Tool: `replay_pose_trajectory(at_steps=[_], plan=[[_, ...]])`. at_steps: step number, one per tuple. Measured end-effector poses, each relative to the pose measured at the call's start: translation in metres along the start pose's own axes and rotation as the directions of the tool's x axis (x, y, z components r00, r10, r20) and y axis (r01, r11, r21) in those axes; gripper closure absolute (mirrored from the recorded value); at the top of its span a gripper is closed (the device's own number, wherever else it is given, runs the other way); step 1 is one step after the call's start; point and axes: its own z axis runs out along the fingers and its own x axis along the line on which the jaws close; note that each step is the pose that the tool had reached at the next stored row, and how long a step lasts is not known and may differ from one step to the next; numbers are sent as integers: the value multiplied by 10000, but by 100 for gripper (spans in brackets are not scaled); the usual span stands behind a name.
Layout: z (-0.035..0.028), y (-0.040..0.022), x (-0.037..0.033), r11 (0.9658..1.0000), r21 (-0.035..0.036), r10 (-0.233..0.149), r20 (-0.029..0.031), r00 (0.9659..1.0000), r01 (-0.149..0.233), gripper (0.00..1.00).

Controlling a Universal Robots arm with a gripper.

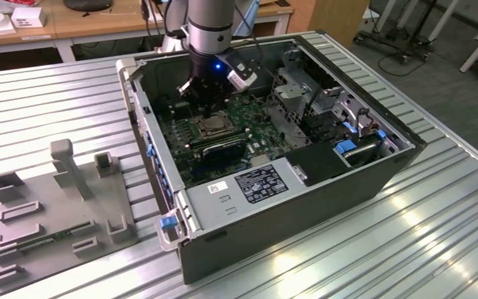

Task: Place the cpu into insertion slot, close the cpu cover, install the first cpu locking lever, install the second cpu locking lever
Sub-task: 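Close the cpu cover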

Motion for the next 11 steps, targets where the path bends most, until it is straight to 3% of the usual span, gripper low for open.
replay_pose_trajectory(at_steps=[8,11], plan=[[1,-13,-182,10000,-16,0,1,10000,0,90],[1,-15,-202,10000,-18,1,1,10000,-1,90]])
